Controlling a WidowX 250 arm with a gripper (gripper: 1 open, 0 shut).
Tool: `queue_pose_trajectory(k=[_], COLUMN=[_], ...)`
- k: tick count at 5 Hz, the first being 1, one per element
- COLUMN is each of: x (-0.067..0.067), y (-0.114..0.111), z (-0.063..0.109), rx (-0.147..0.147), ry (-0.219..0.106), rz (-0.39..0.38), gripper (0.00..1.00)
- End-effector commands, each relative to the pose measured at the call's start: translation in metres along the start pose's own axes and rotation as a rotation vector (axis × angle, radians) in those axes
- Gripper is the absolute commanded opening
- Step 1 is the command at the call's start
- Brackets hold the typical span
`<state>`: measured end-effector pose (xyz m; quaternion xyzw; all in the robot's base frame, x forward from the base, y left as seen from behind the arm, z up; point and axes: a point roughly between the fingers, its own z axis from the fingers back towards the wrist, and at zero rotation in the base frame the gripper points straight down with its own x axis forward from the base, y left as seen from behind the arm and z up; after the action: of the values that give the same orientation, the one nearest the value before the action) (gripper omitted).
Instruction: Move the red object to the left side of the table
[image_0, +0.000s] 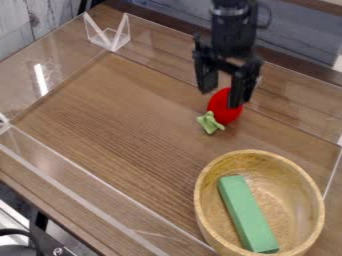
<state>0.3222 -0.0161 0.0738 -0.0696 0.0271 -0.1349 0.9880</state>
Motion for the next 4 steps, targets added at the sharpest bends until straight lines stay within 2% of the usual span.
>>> queue_pose_trajectory(k=[1, 2, 3, 4], x=[0.004, 0.006, 0.003, -0.004], y=[0.007, 0.011, 0.016, 0.027], z=[-0.002, -0.009, 0.018, 0.052], rx=[0.012, 0.010, 0.025, 0.053], ry=[-0.012, 0.004, -0.053, -0.118], rz=[-0.009, -0.010, 0.003, 0.041], gripper=[1.00, 0.00, 0.00, 0.00])
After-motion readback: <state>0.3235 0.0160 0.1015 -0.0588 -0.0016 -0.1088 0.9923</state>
